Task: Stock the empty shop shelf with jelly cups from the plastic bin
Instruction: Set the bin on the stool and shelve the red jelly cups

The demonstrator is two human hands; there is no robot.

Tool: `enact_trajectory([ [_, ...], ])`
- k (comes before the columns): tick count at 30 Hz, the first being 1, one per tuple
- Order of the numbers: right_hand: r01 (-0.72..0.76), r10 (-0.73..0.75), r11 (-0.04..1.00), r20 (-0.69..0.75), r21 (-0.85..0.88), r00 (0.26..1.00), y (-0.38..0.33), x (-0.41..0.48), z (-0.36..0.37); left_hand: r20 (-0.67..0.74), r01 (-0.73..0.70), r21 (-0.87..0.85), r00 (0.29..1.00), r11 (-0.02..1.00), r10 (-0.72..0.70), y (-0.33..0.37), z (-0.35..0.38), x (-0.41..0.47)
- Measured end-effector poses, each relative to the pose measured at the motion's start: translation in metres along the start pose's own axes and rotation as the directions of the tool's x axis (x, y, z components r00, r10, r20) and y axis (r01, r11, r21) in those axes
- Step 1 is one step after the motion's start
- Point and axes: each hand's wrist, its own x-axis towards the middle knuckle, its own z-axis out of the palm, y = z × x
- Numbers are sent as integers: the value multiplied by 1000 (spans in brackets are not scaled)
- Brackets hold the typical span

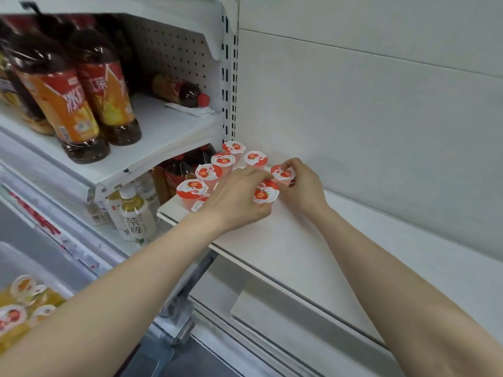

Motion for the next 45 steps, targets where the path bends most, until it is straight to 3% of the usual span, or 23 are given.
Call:
enact_trajectory([
  [9, 19, -20, 998, 15, 59, 1000, 11, 17, -4, 43, -28, 67, 999, 997, 25, -11, 16, 39],
  [26, 191, -185, 977, 78, -93, 980, 24, 16, -20, 76, 16, 84, 997, 996, -22, -10, 33, 61],
  [37, 285, -204, 837, 218, -467, 954, 9, 3, -44, 70, -56, 135, 996, 989, 47, -6, 14, 50],
  [45, 299, -234, 719, 187, -627, 954, -41, -38, -67, 17, -137, 216, 991, 967, 136, -20, -27, 16],
])
